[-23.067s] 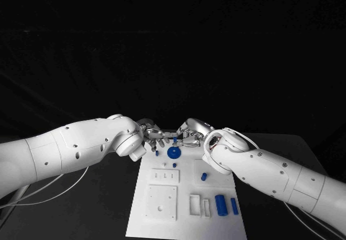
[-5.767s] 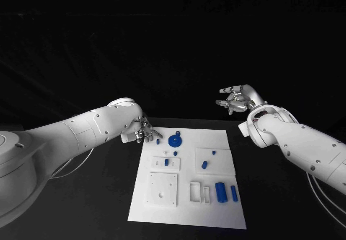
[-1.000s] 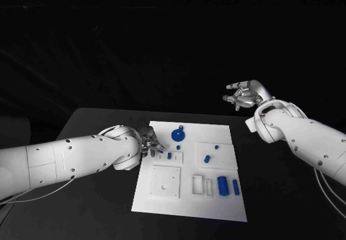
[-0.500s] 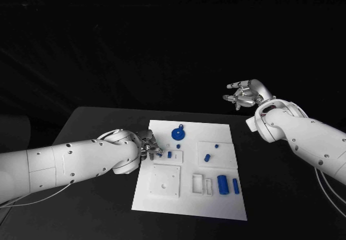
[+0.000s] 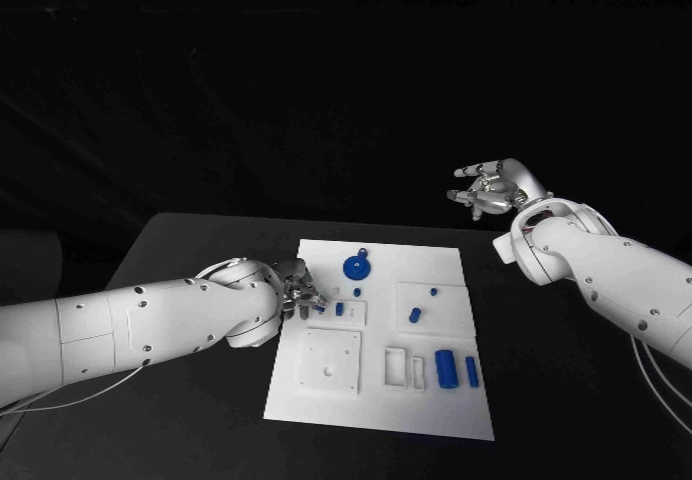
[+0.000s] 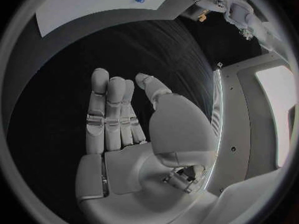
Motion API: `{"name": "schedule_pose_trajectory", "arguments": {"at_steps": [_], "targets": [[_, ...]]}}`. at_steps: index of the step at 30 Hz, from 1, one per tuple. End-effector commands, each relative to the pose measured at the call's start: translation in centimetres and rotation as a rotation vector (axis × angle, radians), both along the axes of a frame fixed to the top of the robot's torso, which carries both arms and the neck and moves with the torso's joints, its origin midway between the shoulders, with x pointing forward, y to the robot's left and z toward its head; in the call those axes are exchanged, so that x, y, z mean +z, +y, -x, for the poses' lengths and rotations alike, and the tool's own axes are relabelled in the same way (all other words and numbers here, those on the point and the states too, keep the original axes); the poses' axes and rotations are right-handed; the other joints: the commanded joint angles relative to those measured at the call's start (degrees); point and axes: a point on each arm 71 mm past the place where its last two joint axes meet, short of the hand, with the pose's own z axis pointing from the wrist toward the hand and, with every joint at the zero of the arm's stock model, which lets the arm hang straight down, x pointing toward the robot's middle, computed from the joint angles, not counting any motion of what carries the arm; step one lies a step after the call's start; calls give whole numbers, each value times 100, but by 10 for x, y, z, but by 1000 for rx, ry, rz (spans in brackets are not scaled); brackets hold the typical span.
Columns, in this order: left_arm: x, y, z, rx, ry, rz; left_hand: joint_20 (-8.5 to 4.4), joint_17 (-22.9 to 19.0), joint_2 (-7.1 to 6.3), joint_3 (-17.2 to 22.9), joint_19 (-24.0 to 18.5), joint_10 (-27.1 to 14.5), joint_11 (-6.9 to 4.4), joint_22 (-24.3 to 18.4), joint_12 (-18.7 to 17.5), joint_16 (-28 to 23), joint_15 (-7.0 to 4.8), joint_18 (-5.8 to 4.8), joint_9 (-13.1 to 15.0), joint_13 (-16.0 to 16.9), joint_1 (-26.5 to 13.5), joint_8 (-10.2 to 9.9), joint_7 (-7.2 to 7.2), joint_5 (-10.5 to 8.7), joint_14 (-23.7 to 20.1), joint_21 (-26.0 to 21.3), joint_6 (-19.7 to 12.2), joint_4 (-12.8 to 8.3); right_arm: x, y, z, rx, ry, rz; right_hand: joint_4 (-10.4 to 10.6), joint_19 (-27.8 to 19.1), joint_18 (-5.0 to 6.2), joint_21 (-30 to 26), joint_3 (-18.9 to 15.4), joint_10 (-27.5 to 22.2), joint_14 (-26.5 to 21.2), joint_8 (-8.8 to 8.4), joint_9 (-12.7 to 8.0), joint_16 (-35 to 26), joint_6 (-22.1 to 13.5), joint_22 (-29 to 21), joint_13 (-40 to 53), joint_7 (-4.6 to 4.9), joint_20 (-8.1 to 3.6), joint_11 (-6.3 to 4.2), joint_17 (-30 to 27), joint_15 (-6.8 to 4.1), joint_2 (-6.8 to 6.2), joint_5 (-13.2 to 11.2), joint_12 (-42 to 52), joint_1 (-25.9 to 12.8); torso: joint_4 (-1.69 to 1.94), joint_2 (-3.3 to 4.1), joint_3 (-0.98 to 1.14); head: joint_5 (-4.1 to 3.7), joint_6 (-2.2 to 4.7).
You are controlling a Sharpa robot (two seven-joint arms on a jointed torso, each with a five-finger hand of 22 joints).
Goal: Assemble the parts on the task board
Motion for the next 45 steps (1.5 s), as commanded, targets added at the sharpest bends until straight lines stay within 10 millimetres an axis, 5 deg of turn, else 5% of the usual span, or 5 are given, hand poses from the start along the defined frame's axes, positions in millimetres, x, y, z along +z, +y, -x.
{"name": "schedule_pose_trajectory", "arguments": {"at_steps": [1,45], "targets": [[-3,-1,2,-2,11,-10,37,-20,-7,201,4,271,-33,93,25,14,1,48,2,-9,55,-25,-629,36,19,21,667,-145,0,1,0,13,4,6,22,207,42,-37,4,-62,-39,-4,2,-9,87,1,-6,51,19,-15,-7,13,-30,17,16,10,3,0,1,5,-3],[-5,3,6,-4,35,-41,37,-2,-11,218,7,271,-35,98,59,57,3,49,18,7,53,-27,-630,46,27,44,672,-153,-1,1,0,16,10,7,21,208,42,-38,-6,-62,-41,-3,2,-10,92,1,-6,52,19,-14,-7,14,-28,16,17,4,-1,-1,1,19,-45]]}}
